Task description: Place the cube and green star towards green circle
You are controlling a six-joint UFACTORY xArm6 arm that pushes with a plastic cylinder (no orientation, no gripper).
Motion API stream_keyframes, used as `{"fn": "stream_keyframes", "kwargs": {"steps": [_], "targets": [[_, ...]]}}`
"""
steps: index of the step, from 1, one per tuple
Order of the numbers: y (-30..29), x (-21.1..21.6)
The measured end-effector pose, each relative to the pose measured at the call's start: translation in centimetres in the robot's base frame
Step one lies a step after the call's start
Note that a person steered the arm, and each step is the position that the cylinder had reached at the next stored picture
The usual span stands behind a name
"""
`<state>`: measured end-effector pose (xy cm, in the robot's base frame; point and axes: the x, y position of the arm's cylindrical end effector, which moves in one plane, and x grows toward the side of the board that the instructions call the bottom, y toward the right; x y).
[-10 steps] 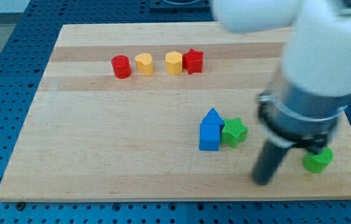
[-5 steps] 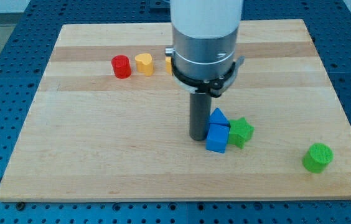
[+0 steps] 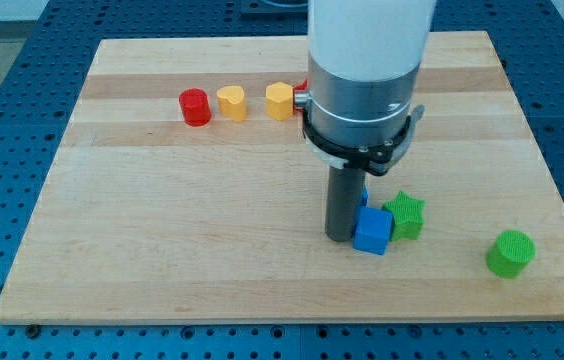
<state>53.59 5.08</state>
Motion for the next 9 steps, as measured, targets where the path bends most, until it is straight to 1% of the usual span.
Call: {"fn": "stream_keyframes", "kwargs": {"steps": [3, 9], "targets": [[4.4, 0.0], [8.0, 0.1]]}}
